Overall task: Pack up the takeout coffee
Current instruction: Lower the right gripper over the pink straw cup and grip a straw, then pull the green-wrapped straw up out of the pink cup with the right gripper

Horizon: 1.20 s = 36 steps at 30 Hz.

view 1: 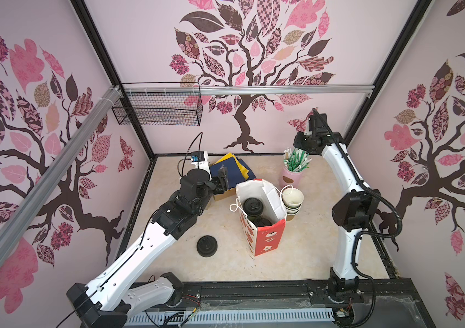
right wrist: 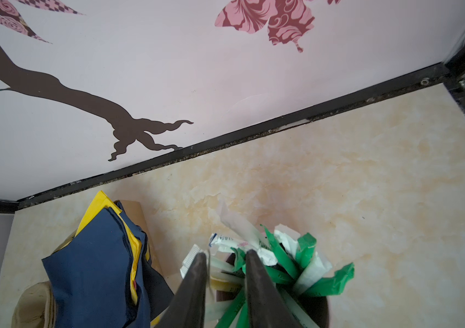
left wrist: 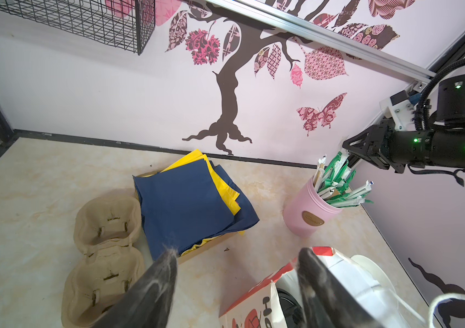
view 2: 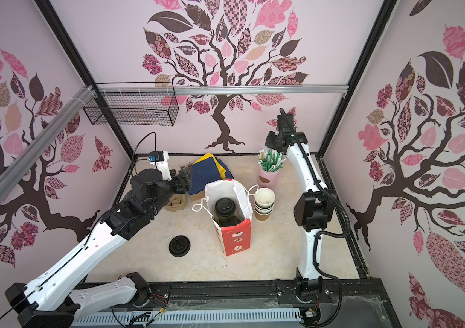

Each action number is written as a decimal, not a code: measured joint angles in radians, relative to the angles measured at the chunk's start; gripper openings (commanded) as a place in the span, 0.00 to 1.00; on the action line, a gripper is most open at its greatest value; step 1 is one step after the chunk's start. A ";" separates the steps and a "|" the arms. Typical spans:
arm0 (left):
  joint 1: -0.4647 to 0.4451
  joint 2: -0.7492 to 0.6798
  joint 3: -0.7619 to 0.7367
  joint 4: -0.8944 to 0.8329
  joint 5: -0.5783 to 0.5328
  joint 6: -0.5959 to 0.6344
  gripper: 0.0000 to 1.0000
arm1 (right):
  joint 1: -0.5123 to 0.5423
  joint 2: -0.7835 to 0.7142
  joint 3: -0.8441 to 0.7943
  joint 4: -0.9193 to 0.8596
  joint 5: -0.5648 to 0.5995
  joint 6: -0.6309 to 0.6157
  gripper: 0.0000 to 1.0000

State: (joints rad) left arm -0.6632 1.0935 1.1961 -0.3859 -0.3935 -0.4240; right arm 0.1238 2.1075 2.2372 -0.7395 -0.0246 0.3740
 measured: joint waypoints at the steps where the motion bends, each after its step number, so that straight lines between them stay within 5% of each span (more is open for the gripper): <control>1: 0.000 -0.001 0.000 -0.002 0.000 -0.002 0.69 | 0.000 0.005 0.000 -0.001 0.000 0.001 0.29; 9: 0.000 -0.003 0.000 -0.006 -0.001 -0.005 0.69 | 0.000 0.036 0.000 -0.002 -0.006 0.008 0.26; 20: 0.000 -0.003 0.000 -0.006 -0.005 -0.005 0.69 | 0.000 0.062 -0.011 0.012 -0.006 0.012 0.07; 36: 0.000 -0.019 -0.004 -0.013 -0.009 -0.018 0.69 | 0.000 0.029 -0.054 0.011 -0.005 0.013 0.00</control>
State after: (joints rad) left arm -0.6632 1.0744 1.1923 -0.3985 -0.4026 -0.4423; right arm 0.1238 2.1365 2.1830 -0.7280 -0.0296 0.3874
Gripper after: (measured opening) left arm 0.692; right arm 0.046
